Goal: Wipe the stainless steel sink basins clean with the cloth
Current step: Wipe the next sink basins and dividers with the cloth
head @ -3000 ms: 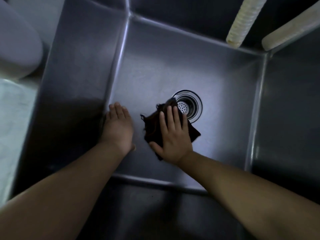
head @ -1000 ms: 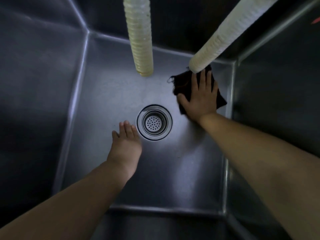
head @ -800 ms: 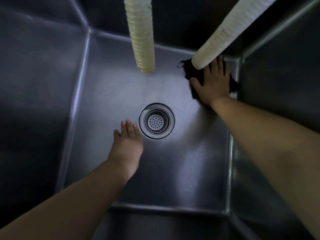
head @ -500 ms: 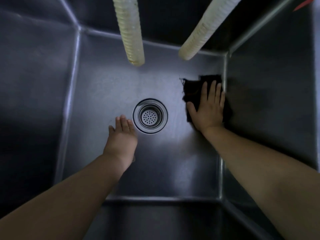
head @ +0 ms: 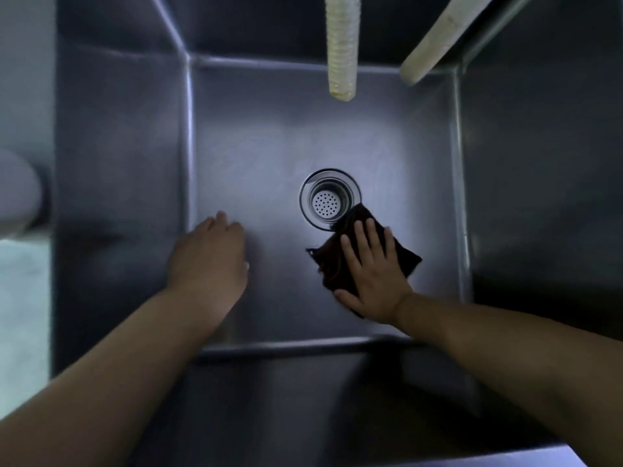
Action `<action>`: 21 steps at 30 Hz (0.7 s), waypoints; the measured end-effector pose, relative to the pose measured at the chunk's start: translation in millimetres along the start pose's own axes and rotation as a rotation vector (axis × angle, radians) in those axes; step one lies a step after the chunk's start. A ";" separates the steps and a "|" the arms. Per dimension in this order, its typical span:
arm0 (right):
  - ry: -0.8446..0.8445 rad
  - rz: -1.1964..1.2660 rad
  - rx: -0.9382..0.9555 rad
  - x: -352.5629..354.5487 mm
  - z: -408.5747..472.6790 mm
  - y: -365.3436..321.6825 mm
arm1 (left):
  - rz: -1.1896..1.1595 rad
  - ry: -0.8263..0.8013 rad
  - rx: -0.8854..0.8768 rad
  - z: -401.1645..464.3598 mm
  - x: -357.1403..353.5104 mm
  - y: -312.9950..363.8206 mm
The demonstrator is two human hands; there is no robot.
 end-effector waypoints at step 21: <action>-0.223 0.045 0.711 -41.8 5.8 -149.4 | -0.111 0.195 0.168 -33.9 14.0 -30.5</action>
Point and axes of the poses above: each hand's wrist, its own z-axis towards the middle knuckle, its own x-axis out of the back of the hand, y = z × x, the point moved 10 cm from there along z, towards the middle knuckle, and after that the axes turned 13 degrees about z, right-handed, at the moved point
